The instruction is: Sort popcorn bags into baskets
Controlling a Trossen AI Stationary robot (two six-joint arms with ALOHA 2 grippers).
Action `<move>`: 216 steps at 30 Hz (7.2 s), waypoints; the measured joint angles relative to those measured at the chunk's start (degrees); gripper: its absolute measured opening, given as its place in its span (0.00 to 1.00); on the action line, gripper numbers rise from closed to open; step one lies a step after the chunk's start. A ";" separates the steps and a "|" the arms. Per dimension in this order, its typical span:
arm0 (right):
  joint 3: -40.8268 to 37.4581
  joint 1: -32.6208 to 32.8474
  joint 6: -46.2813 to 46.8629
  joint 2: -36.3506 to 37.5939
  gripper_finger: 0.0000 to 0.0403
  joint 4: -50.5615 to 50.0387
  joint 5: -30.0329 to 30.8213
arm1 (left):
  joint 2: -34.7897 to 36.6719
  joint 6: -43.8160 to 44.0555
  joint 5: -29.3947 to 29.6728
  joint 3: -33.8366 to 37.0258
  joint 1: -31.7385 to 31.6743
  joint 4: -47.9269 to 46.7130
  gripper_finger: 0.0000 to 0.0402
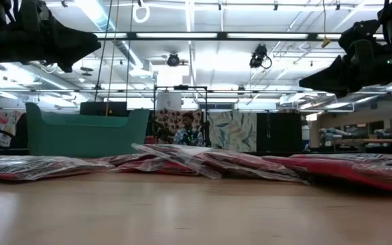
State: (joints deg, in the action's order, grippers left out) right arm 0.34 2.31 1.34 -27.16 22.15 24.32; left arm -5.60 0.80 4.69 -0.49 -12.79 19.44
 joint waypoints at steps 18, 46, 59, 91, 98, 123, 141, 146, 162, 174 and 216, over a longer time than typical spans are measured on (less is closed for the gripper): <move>0.00 -0.01 -0.02 0.01 0.06 0.00 0.00 | 0.01 0.00 0.00 0.00 -0.01 0.00 0.35; 0.00 -0.01 -0.01 0.01 0.06 0.00 0.00 | -0.01 10.23 0.01 -0.01 0.00 4.13 0.35; 0.00 0.00 -0.02 0.00 0.06 0.00 0.01 | -0.01 15.60 1.05 0.00 -0.01 10.89 0.35; 0.00 0.00 -0.02 0.00 0.06 0.04 0.02 | -45.98 29.44 -3.72 -12.51 19.73 -4.21 0.38; 0.00 0.00 -0.02 0.00 0.06 0.02 0.01 | -61.26 34.70 -0.96 -21.47 25.66 -4.12 0.38; 0.00 0.00 -0.01 0.00 0.06 0.41 0.00 | -86.22 -33.08 25.14 -35.71 38.61 -8.64 0.38; 0.00 -0.02 -0.02 0.02 0.06 0.50 0.00 | -91.95 -49.92 30.22 -35.71 39.18 1.05 0.38; 0.00 -0.02 -0.02 0.00 0.06 0.48 0.02 | -91.96 -50.14 28.97 -35.71 38.31 1.03 0.38; 0.00 0.00 -0.02 0.00 0.06 0.48 0.02 | -92.03 -51.60 13.73 -35.63 31.34 4.23 0.38; 0.00 0.00 -0.02 0.00 0.06 0.48 0.02 | -92.81 -47.85 7.89 -35.63 28.32 5.56 0.15; 0.01 -0.01 0.00 0.00 0.06 1.40 0.01 | -93.91 -10.34 13.18 -51.69 29.43 -22.12 0.37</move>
State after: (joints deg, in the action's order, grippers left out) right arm 0.35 2.29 1.34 -27.16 23.55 24.33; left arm -99.51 -9.54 17.87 -52.18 16.64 -2.68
